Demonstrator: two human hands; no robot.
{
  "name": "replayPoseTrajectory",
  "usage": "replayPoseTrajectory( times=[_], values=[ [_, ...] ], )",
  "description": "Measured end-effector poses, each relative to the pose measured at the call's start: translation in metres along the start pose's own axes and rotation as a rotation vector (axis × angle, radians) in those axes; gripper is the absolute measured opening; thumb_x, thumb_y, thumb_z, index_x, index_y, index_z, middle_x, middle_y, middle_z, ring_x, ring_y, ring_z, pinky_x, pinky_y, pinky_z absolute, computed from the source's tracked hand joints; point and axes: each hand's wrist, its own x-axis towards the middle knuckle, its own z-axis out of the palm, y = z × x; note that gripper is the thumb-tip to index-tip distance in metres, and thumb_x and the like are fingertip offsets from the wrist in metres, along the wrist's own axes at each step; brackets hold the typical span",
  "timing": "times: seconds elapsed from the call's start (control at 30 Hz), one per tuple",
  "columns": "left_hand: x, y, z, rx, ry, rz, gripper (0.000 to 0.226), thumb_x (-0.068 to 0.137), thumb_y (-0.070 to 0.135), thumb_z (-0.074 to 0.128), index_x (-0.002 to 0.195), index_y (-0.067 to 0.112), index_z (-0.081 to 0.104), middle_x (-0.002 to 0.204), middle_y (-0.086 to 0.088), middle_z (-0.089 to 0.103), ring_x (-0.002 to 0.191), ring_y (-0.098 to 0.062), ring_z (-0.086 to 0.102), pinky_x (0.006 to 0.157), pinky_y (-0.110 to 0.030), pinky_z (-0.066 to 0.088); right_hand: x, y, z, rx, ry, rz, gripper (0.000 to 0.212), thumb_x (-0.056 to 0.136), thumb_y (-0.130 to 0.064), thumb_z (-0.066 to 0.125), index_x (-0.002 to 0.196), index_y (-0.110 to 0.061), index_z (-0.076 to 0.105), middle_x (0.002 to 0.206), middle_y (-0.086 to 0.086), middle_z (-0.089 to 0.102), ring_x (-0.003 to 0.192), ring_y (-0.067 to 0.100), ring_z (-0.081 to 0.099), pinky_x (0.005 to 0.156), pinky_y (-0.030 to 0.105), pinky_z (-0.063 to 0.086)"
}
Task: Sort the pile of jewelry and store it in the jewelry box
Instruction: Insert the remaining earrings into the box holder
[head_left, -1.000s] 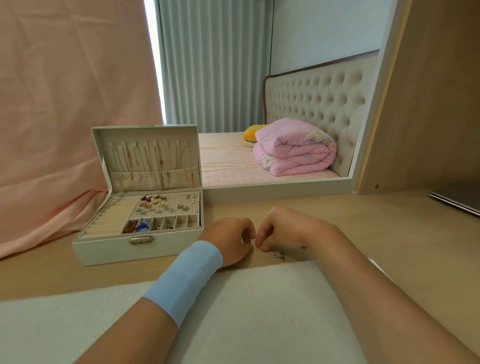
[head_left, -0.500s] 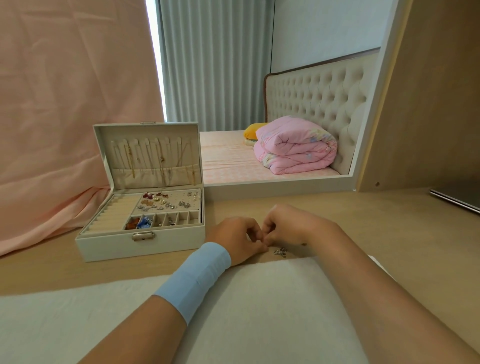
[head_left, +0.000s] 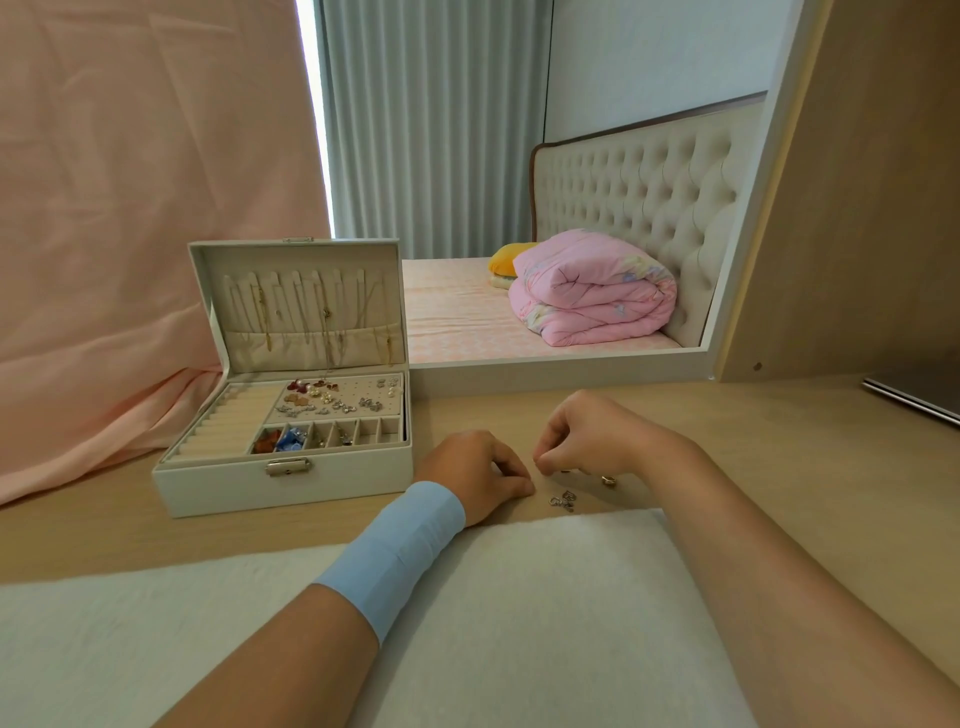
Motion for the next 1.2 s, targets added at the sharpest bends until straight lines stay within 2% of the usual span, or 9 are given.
replayPoseTrajectory(
  times=[0.07, 0.2, 0.33, 0.47, 0.6, 0.7, 0.83, 1.0, 1.2],
  values=[
    [0.0, 0.001, 0.0, 0.022, -0.002, 0.008, 0.009, 0.085, 0.042, 0.072, 0.089, 0.036, 0.077, 0.093, 0.016, 0.061, 0.092, -0.01, 0.057, 0.086, -0.032, 0.052, 0.001, 0.0, 0.001, 0.013, 0.022, -0.007, 0.01, 0.074, -0.017, 0.076, 0.075, -0.025, 0.081, 0.074, -0.007, 0.076, 0.056, 0.001, 0.06, 0.058, 0.023, 0.052],
    [-0.001, 0.001, -0.003, 0.028, 0.021, 0.008, 0.01, 0.09, 0.036, 0.063, 0.09, 0.032, 0.071, 0.098, 0.011, 0.065, 0.089, -0.012, 0.06, 0.084, -0.031, 0.053, 0.003, -0.001, 0.003, 0.095, 0.015, -0.038, 0.01, 0.08, -0.013, 0.077, 0.077, -0.022, 0.08, 0.063, -0.014, 0.07, 0.046, -0.005, 0.053, 0.052, 0.016, 0.044],
    [0.001, 0.003, -0.019, -0.09, 0.175, -0.029, 0.008, 0.086, 0.027, 0.065, 0.078, 0.027, 0.065, 0.085, 0.009, 0.067, 0.08, -0.012, 0.062, 0.079, -0.031, 0.054, 0.003, -0.007, 0.004, 0.183, 0.029, -0.085, 0.014, 0.088, -0.013, 0.074, 0.08, -0.024, 0.076, 0.063, -0.015, 0.066, 0.046, 0.002, 0.05, 0.056, 0.022, 0.045],
    [0.004, 0.003, -0.039, -0.272, 0.3, -0.031, 0.007, 0.083, 0.019, 0.067, 0.083, 0.026, 0.067, 0.079, 0.008, 0.068, 0.067, -0.013, 0.064, 0.067, -0.031, 0.059, 0.0, -0.022, 0.005, 0.356, 0.064, -0.152, 0.009, 0.094, -0.01, 0.069, 0.088, -0.016, 0.073, 0.072, -0.006, 0.062, 0.046, 0.009, 0.046, 0.043, 0.016, 0.036],
    [-0.002, 0.002, -0.055, -0.484, 0.216, -0.032, 0.008, 0.088, 0.016, 0.07, 0.095, 0.018, 0.074, 0.081, -0.001, 0.07, 0.064, -0.012, 0.063, 0.054, -0.025, 0.056, -0.001, -0.034, 0.005, 0.505, 0.058, -0.208, 0.008, 0.098, -0.01, 0.063, 0.094, -0.01, 0.07, 0.061, -0.014, 0.058, 0.047, 0.009, 0.043, 0.042, 0.016, 0.032],
    [-0.006, -0.004, -0.066, -0.577, 0.209, -0.015, 0.006, 0.089, 0.016, 0.071, 0.093, 0.015, 0.076, 0.082, -0.005, 0.072, 0.064, -0.009, 0.062, 0.056, -0.025, 0.057, 0.001, -0.043, 0.006, 0.607, 0.032, -0.226, 0.008, 0.099, -0.012, 0.062, 0.095, -0.013, 0.069, 0.074, -0.007, 0.062, 0.049, 0.01, 0.044, 0.043, 0.019, 0.028],
    [-0.009, -0.014, -0.09, -0.662, 0.2, -0.017, 0.007, 0.09, 0.018, 0.071, 0.092, 0.013, 0.074, 0.077, 0.002, 0.07, 0.062, -0.006, 0.061, 0.054, -0.023, 0.052, 0.012, -0.065, 0.009, 0.737, 0.039, -0.234, 0.009, 0.099, -0.014, 0.062, 0.095, -0.014, 0.069, 0.08, -0.004, 0.064, 0.051, 0.011, 0.044, 0.044, 0.02, 0.028],
    [-0.007, -0.037, -0.128, -0.726, 0.222, -0.04, 0.01, 0.09, 0.02, 0.07, 0.093, 0.012, 0.074, 0.082, 0.0, 0.07, 0.064, -0.009, 0.062, 0.055, -0.023, 0.052, 0.035, -0.106, 0.013, 0.711, 0.134, -0.31, 0.007, 0.096, -0.014, 0.067, 0.094, -0.019, 0.071, 0.082, -0.003, 0.068, 0.05, 0.014, 0.049, 0.043, 0.019, 0.032],
    [-0.005, -0.074, -0.163, -0.713, 0.168, -0.086, 0.013, 0.091, 0.028, 0.068, 0.093, 0.017, 0.075, 0.082, 0.004, 0.072, 0.065, -0.008, 0.062, 0.058, -0.024, 0.054, 0.064, -0.143, 0.012, 0.487, 0.211, -0.439, 0.009, 0.085, -0.011, 0.08, 0.093, -0.016, 0.078, 0.086, 0.002, 0.074, 0.052, 0.01, 0.054, 0.049, 0.014, 0.043]
  ],
)
